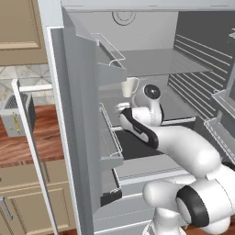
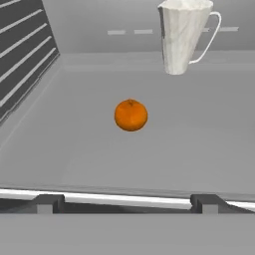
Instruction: Pick the apple and tangerine from the fridge and place them on the plate next to the blender to make a fruit smoothie.
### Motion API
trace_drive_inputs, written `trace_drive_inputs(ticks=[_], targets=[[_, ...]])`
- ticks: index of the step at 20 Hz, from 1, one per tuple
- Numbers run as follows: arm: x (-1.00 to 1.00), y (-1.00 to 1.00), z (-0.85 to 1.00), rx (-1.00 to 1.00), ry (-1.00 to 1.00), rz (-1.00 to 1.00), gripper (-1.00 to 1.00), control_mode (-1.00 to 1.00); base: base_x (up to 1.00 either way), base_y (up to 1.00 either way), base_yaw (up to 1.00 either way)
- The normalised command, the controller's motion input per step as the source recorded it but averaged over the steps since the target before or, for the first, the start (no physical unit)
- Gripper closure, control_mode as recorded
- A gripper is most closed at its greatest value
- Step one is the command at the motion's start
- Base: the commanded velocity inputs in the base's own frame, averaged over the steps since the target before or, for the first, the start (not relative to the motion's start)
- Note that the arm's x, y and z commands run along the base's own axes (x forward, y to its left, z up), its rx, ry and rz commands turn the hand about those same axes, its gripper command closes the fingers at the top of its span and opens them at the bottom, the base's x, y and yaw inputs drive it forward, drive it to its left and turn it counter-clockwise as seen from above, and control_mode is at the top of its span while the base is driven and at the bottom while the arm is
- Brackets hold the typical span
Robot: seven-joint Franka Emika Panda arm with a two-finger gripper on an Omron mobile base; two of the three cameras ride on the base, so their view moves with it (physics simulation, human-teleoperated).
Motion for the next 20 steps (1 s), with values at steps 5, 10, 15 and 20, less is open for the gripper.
trace_drive_inputs(ticks=[5, 10, 15, 20], targets=[[0.46, 0.06, -0.16, 0.00, 0.00, 0.00, -1.00, -1.00, 0.00, 0.00, 0.00], [0.46, 0.11, -0.20, 0.00, 0.00, 0.00, -1.00, -1.00, 0.00, 0.00, 0.00], [0.39, 0.05, -0.24, 0.00, 0.00, 0.00, -1.00, -1.00, 0.00, 0.00, 0.00], [0.37, 0.00, -0.28, 0.00, 0.00, 0.00, -1.00, -1.00, 0.00, 0.00, 0.00]])
